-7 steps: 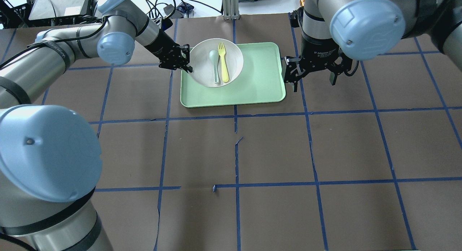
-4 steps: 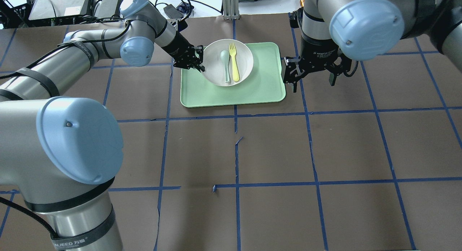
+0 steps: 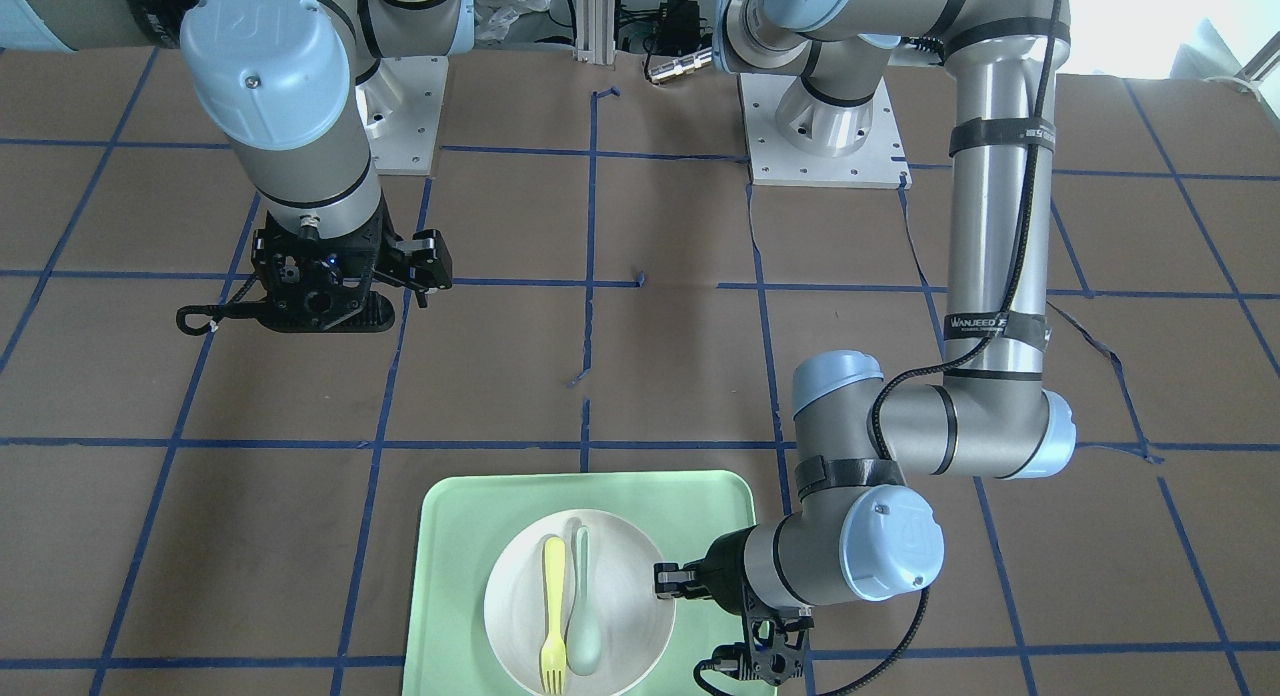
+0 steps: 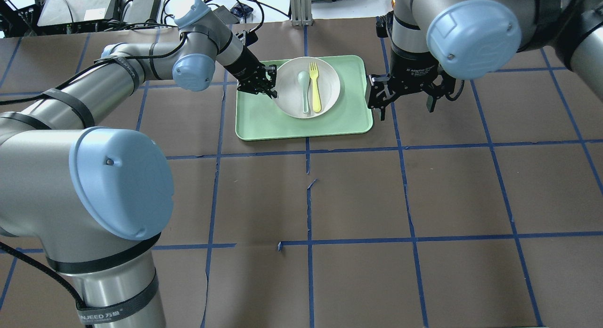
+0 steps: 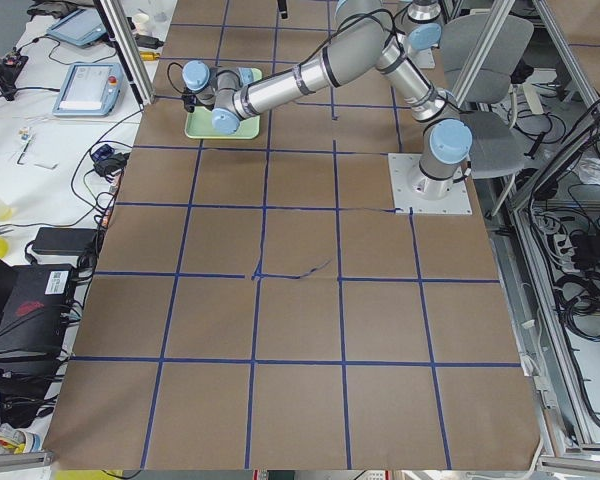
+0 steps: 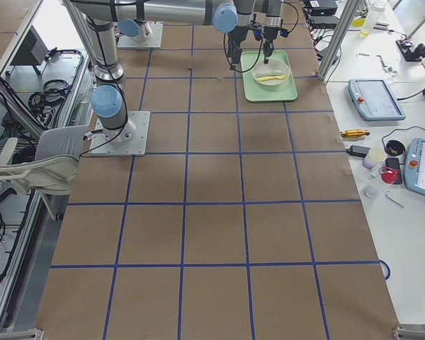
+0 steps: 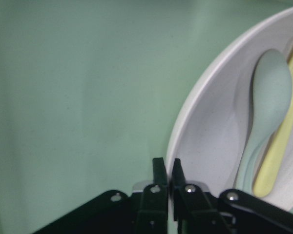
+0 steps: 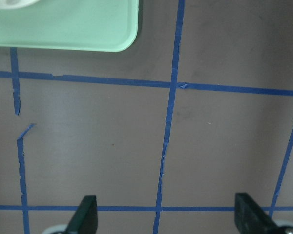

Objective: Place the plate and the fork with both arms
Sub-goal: 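Open the left gripper and lift away while the right gripper moves toward the plate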

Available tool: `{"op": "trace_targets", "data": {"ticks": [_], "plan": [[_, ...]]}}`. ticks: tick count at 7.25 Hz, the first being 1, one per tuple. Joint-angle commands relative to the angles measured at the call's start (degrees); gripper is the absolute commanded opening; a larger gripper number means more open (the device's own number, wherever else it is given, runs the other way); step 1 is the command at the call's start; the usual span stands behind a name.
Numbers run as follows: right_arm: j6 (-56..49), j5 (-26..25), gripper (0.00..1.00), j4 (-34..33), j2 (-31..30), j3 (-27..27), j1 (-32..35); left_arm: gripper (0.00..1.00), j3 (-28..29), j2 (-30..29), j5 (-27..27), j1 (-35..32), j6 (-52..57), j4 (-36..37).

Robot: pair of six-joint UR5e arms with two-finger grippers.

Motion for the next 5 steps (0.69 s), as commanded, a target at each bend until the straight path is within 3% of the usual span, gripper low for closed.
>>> {"op": "trace_targets", "data": {"ticks": [1, 2, 4, 5], "plan": [[-0.02, 0.09, 1.00, -3.58, 1.58, -0.91, 0.00, 1.00, -0.36, 1.66, 0.10, -0.09, 0.37, 2.49], [0.24, 0.09, 1.00, -8.29, 2.72, -1.61, 0.09, 1.00, -0.63, 3.16, 0.97, 0.00, 0.28, 2.60], [0.16, 3.05, 1.00, -10.27, 8.06, -7.56, 0.17, 1.00, -2.99, 7.46, 19.08, 0.34, 1.41, -0.80], [-0.89, 4.47, 1.00, -10.44, 11.40, -10.21, 0.44, 1.00, -3.96, 10.52, 21.26, 1.48, 5.86, -7.44]]}}
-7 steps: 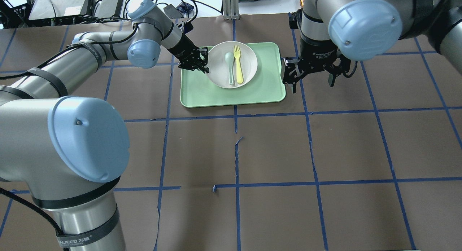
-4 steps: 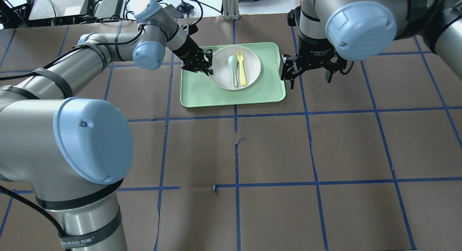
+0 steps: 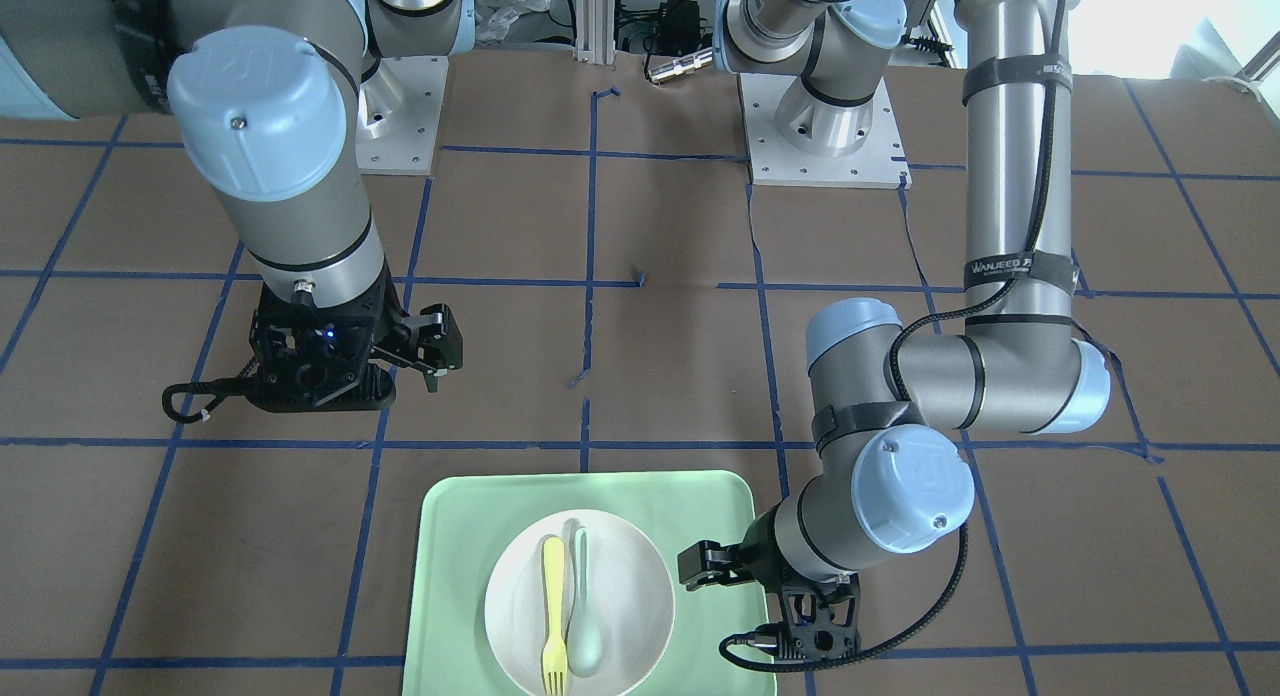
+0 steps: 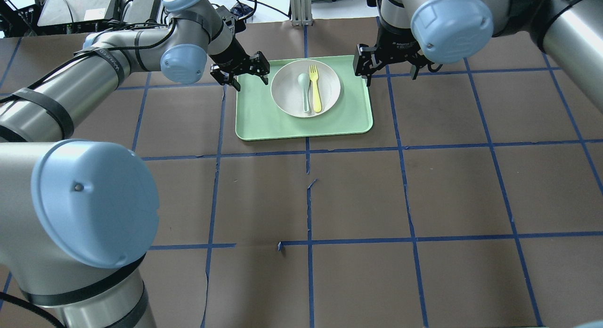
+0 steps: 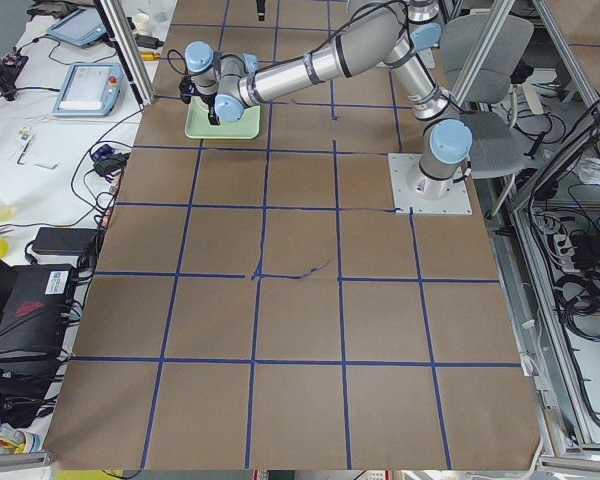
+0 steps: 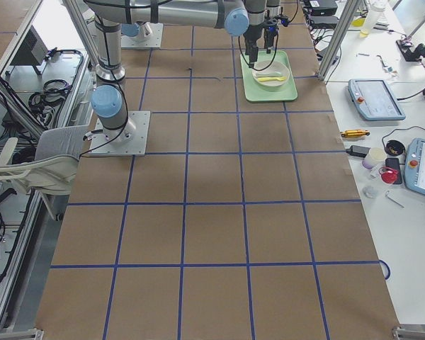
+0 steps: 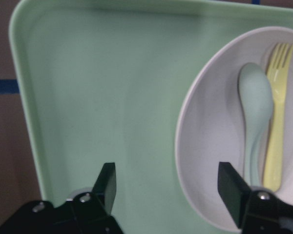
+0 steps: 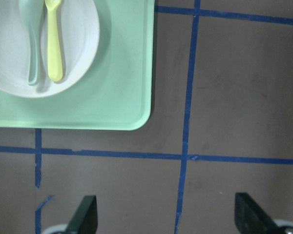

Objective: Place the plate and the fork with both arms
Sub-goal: 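Open the left gripper and lift away while the right gripper moves toward the plate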

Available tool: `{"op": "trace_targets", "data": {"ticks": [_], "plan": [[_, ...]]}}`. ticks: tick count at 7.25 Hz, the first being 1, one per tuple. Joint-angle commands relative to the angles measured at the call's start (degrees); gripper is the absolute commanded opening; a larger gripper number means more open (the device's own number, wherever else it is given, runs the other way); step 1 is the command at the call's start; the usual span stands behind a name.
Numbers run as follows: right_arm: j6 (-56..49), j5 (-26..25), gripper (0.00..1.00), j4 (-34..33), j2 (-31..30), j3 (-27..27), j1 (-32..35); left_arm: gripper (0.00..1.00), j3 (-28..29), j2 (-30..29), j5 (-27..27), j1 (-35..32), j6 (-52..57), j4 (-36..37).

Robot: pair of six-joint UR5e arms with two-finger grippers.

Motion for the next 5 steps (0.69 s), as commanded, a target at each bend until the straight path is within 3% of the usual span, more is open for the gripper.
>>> {"op": "trace_targets", "data": {"ticks": [1, 2, 3, 4, 5], "plan": [[-2.40, 2.11, 1.00, -2.75, 8.01, -5.88, 0.40, 1.00, -1.98, 6.98, 11.38, 2.07, 5.63, -12.76], [-4.25, 2.28, 0.98, -4.95, 11.96, -8.08, 0.49, 1.00, -3.11, 10.06, 15.96, 2.34, 5.73, -15.44], [-4.09, 3.68, 0.79, -6.01, 14.87, -9.58, 0.58, 1.00, -5.04, 11.74, 16.97, 3.04, 7.13, -15.90], [-3.83, 6.74, 0.79, -9.76, 17.25, -10.03, 0.58, 1.00, -7.41, 13.24, 16.54, 4.87, 10.80, -15.90], [-2.52, 9.64, 0.69, -12.41, 19.54, -10.12, 0.67, 1.00, -9.61, 14.73, 16.36, 6.63, 14.14, -15.90]]}}
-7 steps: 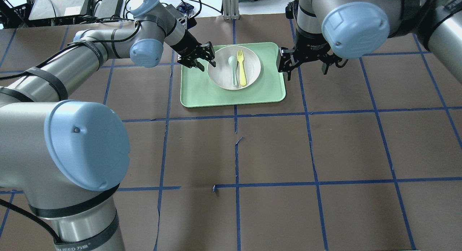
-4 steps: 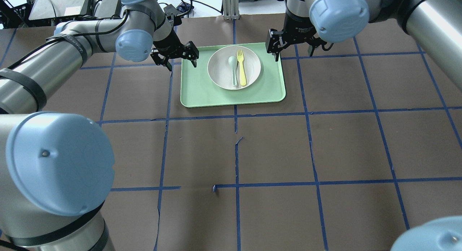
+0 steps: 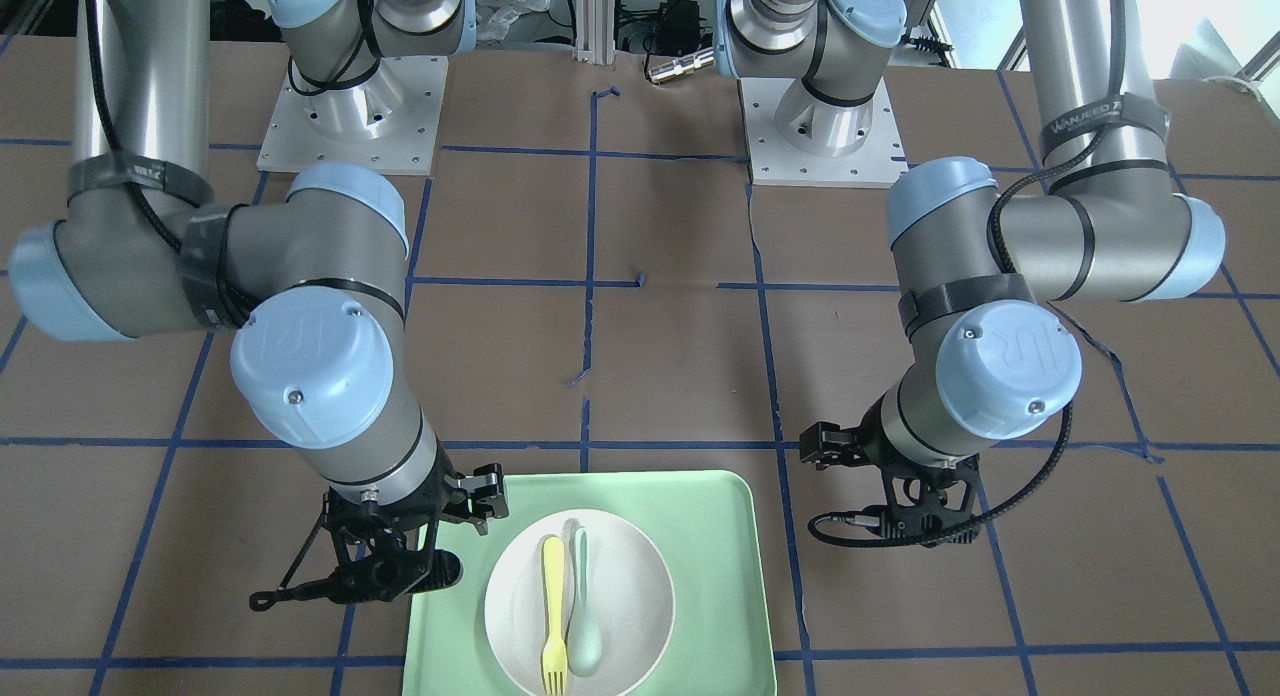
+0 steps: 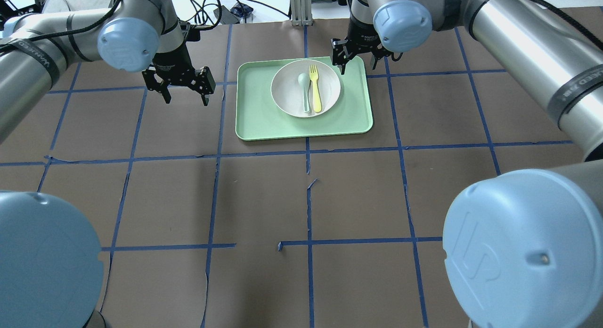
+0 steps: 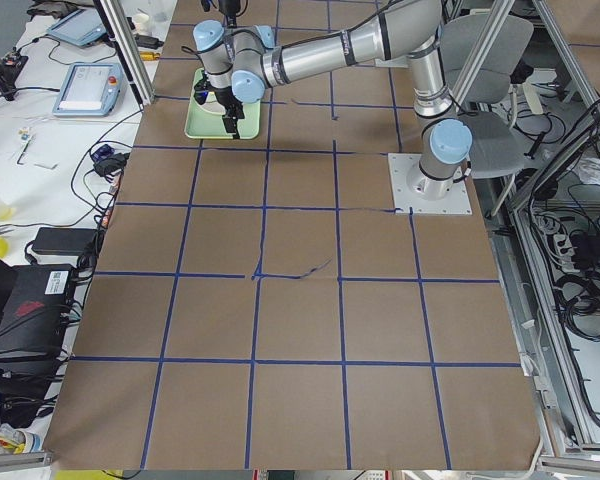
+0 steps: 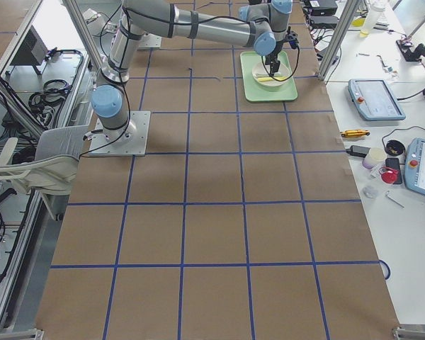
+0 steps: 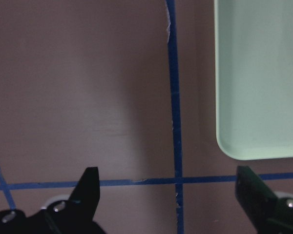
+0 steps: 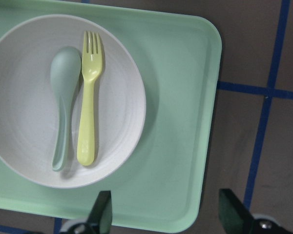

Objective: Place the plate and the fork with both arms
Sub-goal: 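Lower the right gripper into the plate and grasp the yellow fork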

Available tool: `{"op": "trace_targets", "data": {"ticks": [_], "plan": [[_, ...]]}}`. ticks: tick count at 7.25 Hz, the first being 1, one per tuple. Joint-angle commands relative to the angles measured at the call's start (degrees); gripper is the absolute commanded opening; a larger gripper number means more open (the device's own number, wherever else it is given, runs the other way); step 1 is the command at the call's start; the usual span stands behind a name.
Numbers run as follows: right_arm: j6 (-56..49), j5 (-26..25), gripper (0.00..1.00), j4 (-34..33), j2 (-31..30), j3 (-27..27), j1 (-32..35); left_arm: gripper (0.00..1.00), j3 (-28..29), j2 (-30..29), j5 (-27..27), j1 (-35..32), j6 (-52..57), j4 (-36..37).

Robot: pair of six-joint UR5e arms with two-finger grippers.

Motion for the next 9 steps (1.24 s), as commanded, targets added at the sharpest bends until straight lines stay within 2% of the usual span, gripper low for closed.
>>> {"op": "trace_targets", "data": {"ticks": [1, 2, 3, 4, 5, 7, 9], "plan": [[1.82, 6.61, 0.66, -6.12, 4.51, -0.58, 0.09, 1.00, -4.60, 3.16, 0.24, 2.49, 5.00, 0.12], [2.09, 6.99, 0.54, -6.49, 4.87, -0.58, 0.26, 1.00, -5.83, 3.78, 0.24, 2.41, 5.00, 0.38], [2.96, 7.26, 0.49, -6.93, 5.57, -0.66, 0.87, 1.00, -6.72, 4.49, 0.16, 2.41, 5.00, 0.38], [4.01, 7.34, 0.48, -9.11, 6.71, -0.66, 1.23, 1.00, -7.51, 4.84, 0.16, 2.32, 5.00, 0.38], [4.63, 7.26, 0.35, -10.09, 7.76, -0.75, 2.02, 1.00, -8.04, 4.93, 0.24, 2.41, 5.09, 0.47], [5.16, 7.34, 0.51, -10.10, 10.74, -4.51, 2.64, 1.00, -8.13, 4.76, 0.33, 2.76, 5.18, 1.26], [4.99, 7.35, 0.51, -10.10, 13.13, -6.55, 2.81, 1.00, -8.22, 4.58, 0.33, 2.76, 5.18, 1.26]]}}
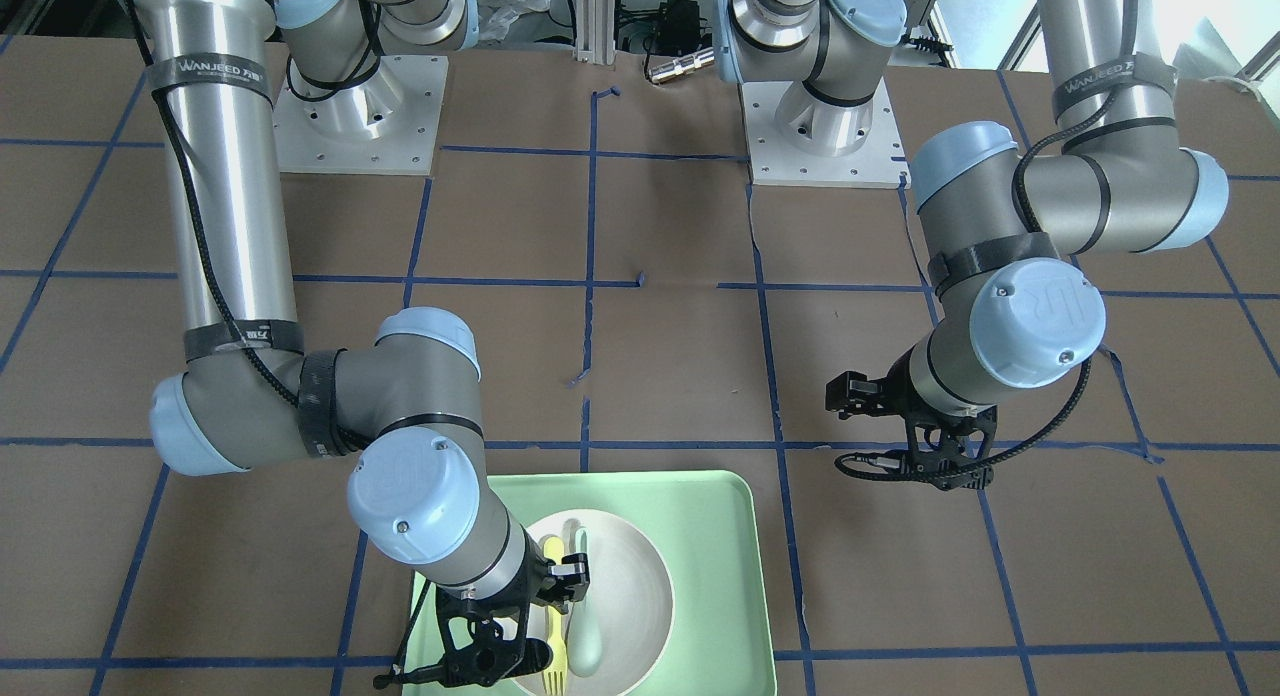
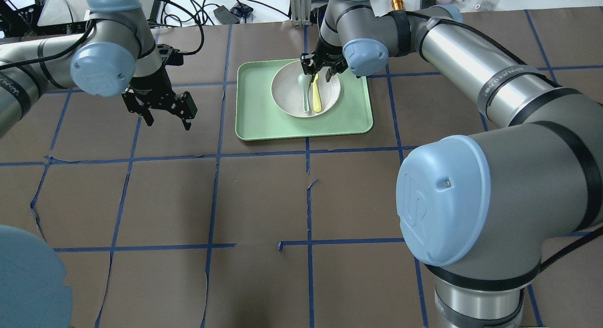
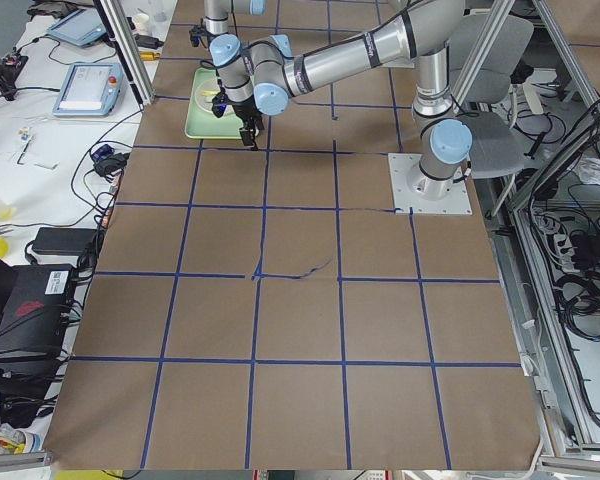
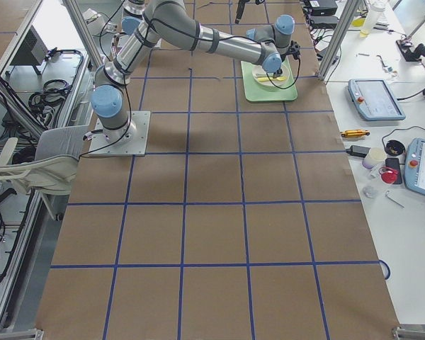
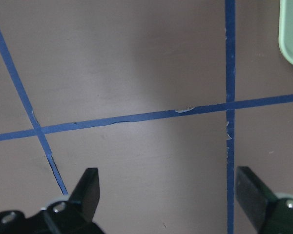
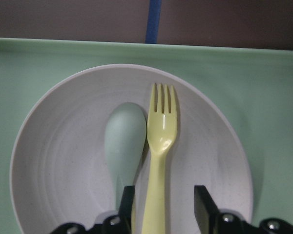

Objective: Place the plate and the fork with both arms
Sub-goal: 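Lower the right gripper into the plate and grasp the yellow fork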

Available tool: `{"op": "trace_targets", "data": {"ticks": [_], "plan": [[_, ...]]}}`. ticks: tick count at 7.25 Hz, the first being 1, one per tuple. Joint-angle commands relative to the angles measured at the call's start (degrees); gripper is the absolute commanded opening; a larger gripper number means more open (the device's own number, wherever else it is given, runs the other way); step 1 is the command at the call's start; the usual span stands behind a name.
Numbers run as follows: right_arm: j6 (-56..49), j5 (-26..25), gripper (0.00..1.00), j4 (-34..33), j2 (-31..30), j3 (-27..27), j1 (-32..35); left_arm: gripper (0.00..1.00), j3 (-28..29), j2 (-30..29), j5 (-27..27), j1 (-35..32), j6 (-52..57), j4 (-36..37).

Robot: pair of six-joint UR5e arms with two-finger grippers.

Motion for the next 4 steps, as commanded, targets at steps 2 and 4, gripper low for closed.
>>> {"op": "trace_targets", "data": {"ticks": [2, 4], "plan": [[-0.03, 0.01, 0.48, -0.03, 1.95, -0.96, 0.20, 1.00, -0.05, -0.60, 0.09, 0.21, 0.27, 0.44], [-0.03, 0.10, 0.49, 0.49, 2.04, -0.52, 0.47, 1.00, -0.05, -0.60, 0.09, 0.39, 1.32, 0.70]]}}
